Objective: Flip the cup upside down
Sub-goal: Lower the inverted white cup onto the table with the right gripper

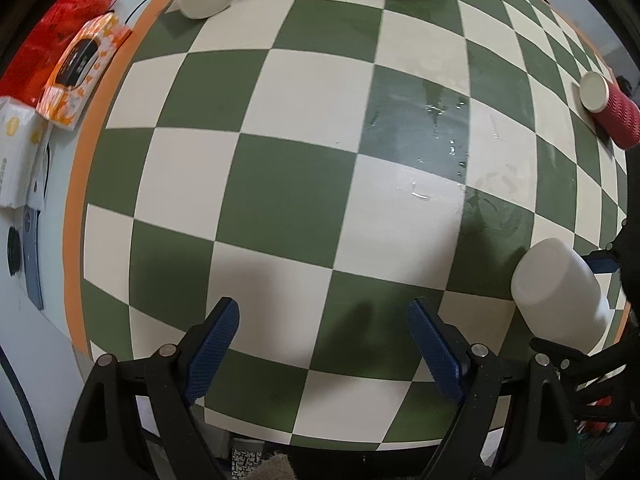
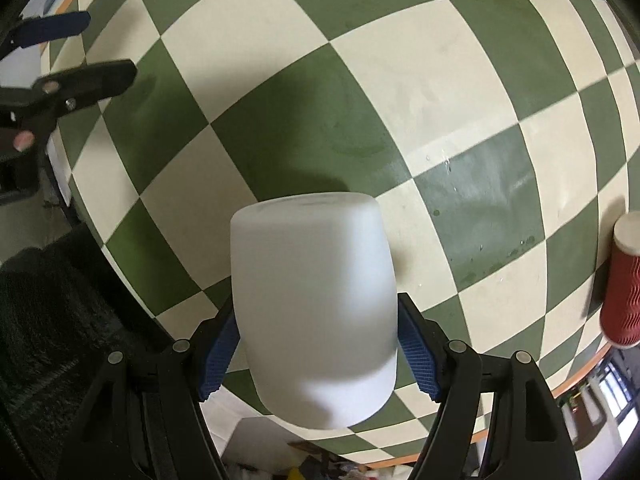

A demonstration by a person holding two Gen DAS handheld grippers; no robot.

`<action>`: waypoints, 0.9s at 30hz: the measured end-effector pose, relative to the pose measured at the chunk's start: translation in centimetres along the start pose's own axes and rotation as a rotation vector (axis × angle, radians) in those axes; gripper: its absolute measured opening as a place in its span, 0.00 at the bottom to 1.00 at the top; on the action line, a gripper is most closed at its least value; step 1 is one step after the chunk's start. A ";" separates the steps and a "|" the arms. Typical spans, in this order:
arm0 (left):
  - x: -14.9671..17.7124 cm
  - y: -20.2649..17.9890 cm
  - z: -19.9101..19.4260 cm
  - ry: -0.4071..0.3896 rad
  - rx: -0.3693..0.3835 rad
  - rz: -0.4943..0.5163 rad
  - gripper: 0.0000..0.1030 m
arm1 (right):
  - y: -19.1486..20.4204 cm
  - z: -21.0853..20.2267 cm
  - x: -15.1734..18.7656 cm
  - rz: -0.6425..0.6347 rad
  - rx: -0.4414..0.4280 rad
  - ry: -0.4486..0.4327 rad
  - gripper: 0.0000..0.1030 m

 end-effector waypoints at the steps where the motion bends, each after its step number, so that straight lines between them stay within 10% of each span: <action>1: 0.2 -0.2 -0.2 -0.004 0.001 0.005 0.84 | -0.2 -0.1 0.2 0.009 -0.003 -0.007 0.81; 27: 0.6 -0.7 -0.3 0.002 -0.024 0.014 0.84 | -2.4 -4.5 -2.1 0.141 -0.099 -0.098 0.83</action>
Point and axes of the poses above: each gripper's, at about its wrist camera, not at the fingertips, and z roughly the way its jaws point, y to its left, x to its underside, the point moved 1 cm from there along z, roughly the way its jaws point, and after that the axes turned 10 degrees about -z, right-handed, at the moved point
